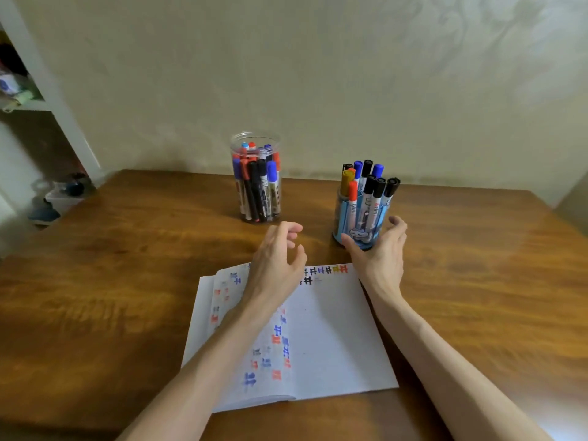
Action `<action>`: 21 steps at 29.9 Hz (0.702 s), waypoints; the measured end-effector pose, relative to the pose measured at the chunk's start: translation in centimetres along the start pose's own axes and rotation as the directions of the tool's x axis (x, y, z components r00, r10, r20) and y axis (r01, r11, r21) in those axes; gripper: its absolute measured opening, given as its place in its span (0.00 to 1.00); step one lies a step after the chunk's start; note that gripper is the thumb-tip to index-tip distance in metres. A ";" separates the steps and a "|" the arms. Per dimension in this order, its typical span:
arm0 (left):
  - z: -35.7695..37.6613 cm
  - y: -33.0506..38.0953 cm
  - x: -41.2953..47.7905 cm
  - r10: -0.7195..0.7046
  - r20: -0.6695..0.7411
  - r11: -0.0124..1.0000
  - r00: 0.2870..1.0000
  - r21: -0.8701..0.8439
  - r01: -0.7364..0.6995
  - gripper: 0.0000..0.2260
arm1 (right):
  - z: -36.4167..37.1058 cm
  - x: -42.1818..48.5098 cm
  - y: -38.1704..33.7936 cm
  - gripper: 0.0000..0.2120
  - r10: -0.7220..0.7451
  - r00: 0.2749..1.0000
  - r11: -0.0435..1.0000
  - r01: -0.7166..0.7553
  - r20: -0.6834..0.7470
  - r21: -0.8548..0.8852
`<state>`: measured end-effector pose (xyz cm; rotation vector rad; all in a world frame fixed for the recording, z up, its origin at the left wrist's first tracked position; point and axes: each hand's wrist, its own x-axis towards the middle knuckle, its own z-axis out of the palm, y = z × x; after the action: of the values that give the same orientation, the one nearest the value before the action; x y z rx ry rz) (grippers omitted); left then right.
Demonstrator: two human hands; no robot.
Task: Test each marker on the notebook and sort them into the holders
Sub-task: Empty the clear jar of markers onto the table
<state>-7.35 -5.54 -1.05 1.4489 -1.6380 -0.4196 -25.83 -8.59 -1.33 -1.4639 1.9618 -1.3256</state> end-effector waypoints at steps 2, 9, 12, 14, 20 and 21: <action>0.3 -0.4 0.5 0.000 -0.032 1.000 0.999 0.005 0.000 0.15 | 0.5 0.6 -0.3 0.46 0.007 1.000 1.000 -0.006 -0.031 0.028; 1.1 -1.4 2.3 -0.090 -0.159 0.995 0.983 -0.054 0.083 0.20 | 1.8 2.7 -0.6 0.45 0.016 0.999 0.998 -0.014 -0.029 0.061; 1.2 -1.4 3.3 -0.208 -0.155 0.973 0.966 -0.133 0.188 0.23 | 2.4 3.8 -0.6 0.45 0.000 1.000 0.998 0.001 -0.013 0.068; 1.2 -1.6 3.8 -0.252 -0.161 0.956 0.954 -0.195 0.219 0.25 | 2.8 4.5 -0.5 0.46 -0.003 1.000 0.998 0.004 -0.007 0.067; 1.6 -2.9 4.6 -0.268 -0.247 0.942 0.931 -0.269 0.199 0.27 | 3.8 6.7 -0.6 0.48 -0.007 0.999 0.995 0.003 0.043 0.101; 1.5 -3.1 4.8 -0.270 -0.272 0.942 0.924 -0.274 0.194 0.27 | 3.9 7.0 -0.6 0.48 -0.013 0.999 0.994 0.007 0.053 0.110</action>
<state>-6.25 -11.20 -2.35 1.4457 -1.1296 -0.4838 -25.51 -16.59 -1.12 -1.4443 1.8209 -1.3613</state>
